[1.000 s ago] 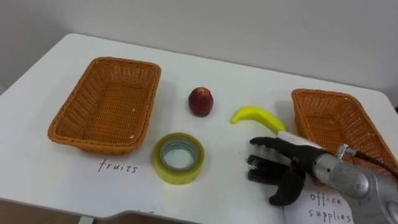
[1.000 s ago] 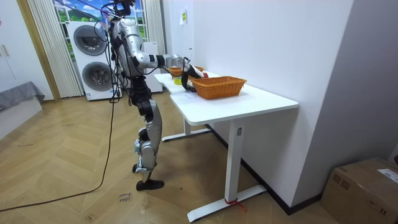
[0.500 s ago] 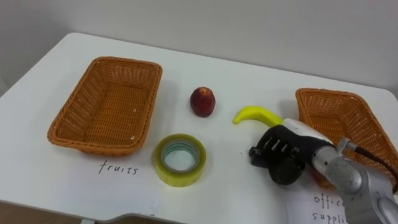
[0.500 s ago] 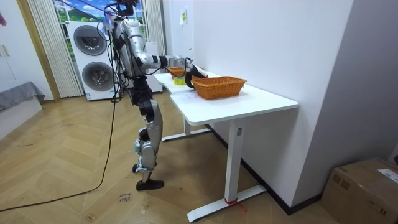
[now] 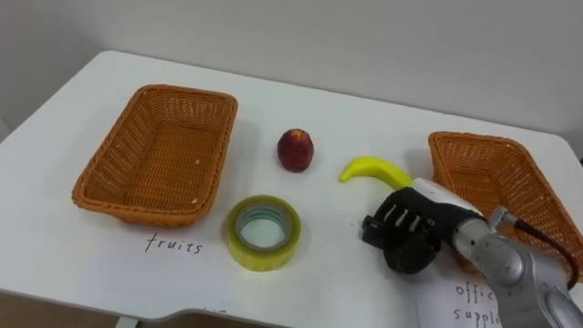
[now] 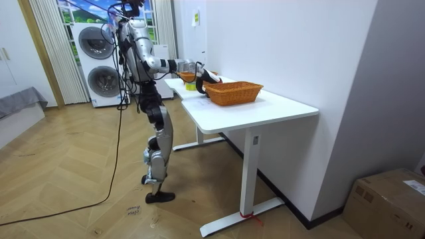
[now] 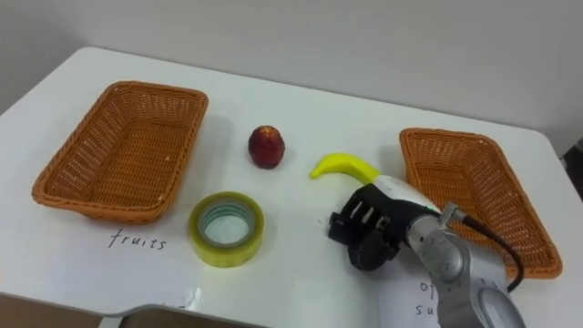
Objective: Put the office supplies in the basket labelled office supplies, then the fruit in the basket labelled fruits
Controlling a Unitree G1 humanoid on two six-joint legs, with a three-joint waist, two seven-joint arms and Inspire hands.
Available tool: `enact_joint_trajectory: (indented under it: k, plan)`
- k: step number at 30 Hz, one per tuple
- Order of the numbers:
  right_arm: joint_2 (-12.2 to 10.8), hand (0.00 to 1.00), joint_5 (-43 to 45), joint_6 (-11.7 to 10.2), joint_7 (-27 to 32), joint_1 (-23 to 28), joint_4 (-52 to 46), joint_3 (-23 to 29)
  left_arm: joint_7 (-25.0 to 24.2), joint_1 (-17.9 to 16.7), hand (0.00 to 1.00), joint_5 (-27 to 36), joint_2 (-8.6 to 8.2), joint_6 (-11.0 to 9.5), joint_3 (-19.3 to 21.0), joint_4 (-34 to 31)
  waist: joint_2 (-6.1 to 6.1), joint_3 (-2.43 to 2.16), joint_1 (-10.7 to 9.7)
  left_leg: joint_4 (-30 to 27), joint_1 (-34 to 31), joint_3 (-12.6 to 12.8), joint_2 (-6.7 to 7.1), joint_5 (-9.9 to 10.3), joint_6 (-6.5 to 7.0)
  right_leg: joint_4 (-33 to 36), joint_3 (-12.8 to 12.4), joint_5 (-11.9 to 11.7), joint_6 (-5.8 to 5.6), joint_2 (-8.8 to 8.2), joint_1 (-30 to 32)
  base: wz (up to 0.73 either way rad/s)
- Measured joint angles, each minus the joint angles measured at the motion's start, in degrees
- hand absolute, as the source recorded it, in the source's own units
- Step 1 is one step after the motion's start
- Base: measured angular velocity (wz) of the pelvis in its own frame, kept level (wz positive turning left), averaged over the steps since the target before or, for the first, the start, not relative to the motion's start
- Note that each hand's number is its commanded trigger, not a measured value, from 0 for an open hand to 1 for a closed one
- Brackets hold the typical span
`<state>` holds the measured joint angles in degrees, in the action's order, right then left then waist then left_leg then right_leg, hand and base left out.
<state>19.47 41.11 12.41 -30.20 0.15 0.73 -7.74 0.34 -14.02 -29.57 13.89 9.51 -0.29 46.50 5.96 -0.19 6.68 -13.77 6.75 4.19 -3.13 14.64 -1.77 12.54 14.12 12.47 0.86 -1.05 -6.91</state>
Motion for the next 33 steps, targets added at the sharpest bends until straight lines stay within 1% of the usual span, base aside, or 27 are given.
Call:
enact_joint_trajectory:
  k: [7, 9, 11, 15, 18, 20, 22, 24, 28, 30, 33]
  plan:
    - [0.05, 1.00, 0.13, -0.51, 0.00, 0.03, -0.68, 0.00, 0.70, 0.06, 0.00, 0.63, 0.17, -0.62, 0.05, 0.11, 0.12, 0.04, -0.30, 0.12, -0.08, -0.02, 0.00, -0.01, 0.00, -0.07, -0.06, 0.00, 0.01, 0.01, 0.05, 0.00]
    - [0.04, 1.00, -0.06, -0.75, -0.59, 0.34, -1.72, 0.00, 0.66, 0.07, 0.00, 0.43, 0.33, -1.34, 0.06, 0.24, 0.36, 0.21, -0.26, 0.16, -0.10, -0.01, 0.00, -0.02, -0.01, -0.10, -0.29, 0.00, 0.01, 0.03, 0.10, 0.00]
    - [0.03, 1.00, -0.06, -1.50, -0.69, 0.47, -1.87, 0.00, 0.62, 0.07, 0.00, 0.39, 0.33, -1.41, 0.06, 0.71, 0.58, 0.33, -0.28, 0.16, -0.07, 0.13, 0.01, -0.02, -0.01, -0.13, -0.32, 0.00, 0.00, 0.02, 0.13, 0.00]
    - [0.03, 1.00, -0.72, -2.32, -0.99, 0.47, -2.21, 0.00, 0.63, 0.03, 0.00, 0.81, 0.55, -1.52, 0.04, 0.90, 1.11, 0.59, -0.33, 0.15, -0.15, 0.21, -0.03, -0.02, -0.01, -0.03, -0.69, -0.02, 0.02, 0.08, 0.12, 0.00]
    - [0.01, 1.00, -1.64, -2.62, -1.89, 1.25, -4.23, 0.08, 0.62, 0.05, 0.00, 0.71, 0.53, -2.58, 0.12, 0.98, 0.89, 0.72, -0.35, 0.16, -0.23, 0.31, -0.04, -0.01, 0.00, 0.04, -1.17, -0.02, 0.02, 0.17, 0.05, 0.00]
    - [-0.03, 1.00, -2.60, -2.99, -2.23, 1.40, -5.59, 0.08, 0.48, 0.01, 0.00, 0.70, 0.51, -2.61, 0.11, 0.98, 0.59, 0.70, -0.53, 0.17, -0.22, 0.32, -0.05, -0.01, 0.00, 0.08, -1.24, -0.02, 0.02, 0.18, 0.05, 0.00]
    - [-0.03, 1.00, -2.82, -3.23, -2.36, 1.40, -7.04, 0.09, 0.31, 0.01, 0.00, 0.61, 0.49, -2.62, 0.10, 0.95, 0.18, 0.64, -0.81, 0.17, -0.17, 0.32, -0.04, -0.01, 0.00, 0.12, -1.29, -0.03, 0.02, 0.17, 0.02, 0.00]
    - [-0.04, 1.00, -3.31, -3.67, -2.31, 1.39, -8.73, 0.31, 0.36, -0.17, 0.00, 0.15, 0.33, -2.74, 0.07, 0.78, -0.33, 0.43, -0.86, 0.20, -0.03, 0.38, -0.02, -0.02, 0.00, 0.24, -1.34, -0.03, 0.02, 0.15, 0.00, 0.00]
    - [-0.04, 1.00, -6.75, -4.43, -1.79, 1.39, -9.79, 0.94, 0.76, -0.34, 0.00, -0.01, 0.04, -2.98, 0.12, 0.69, -0.61, 0.50, -0.86, 0.21, 0.01, 0.39, -0.02, -0.05, 0.04, 0.24, -1.31, -0.03, 0.02, 0.15, -0.05, 0.00]
    - [-0.08, 1.00, -8.78, -5.24, -1.78, 1.39, -10.15, 2.34, 0.92, -0.63, 0.00, -0.10, -0.19, -3.33, 0.12, 0.70, -0.65, 0.54, -0.87, 0.28, -0.01, 0.49, 0.03, -0.08, 0.08, 0.22, -1.38, -0.03, 0.02, 0.08, 0.01, 0.00]
    - [-0.07, 1.00, -9.98, -5.61, -1.43, 1.38, -11.97, 4.56, 1.40, -0.75, 0.00, -0.12, -0.17, -3.68, 0.20, 1.25, -0.56, 0.51, -0.97, 0.40, -0.03, 0.55, 0.04, -0.10, 0.11, 0.11, -1.35, -0.03, 0.02, 0.06, 0.01, 0.00]
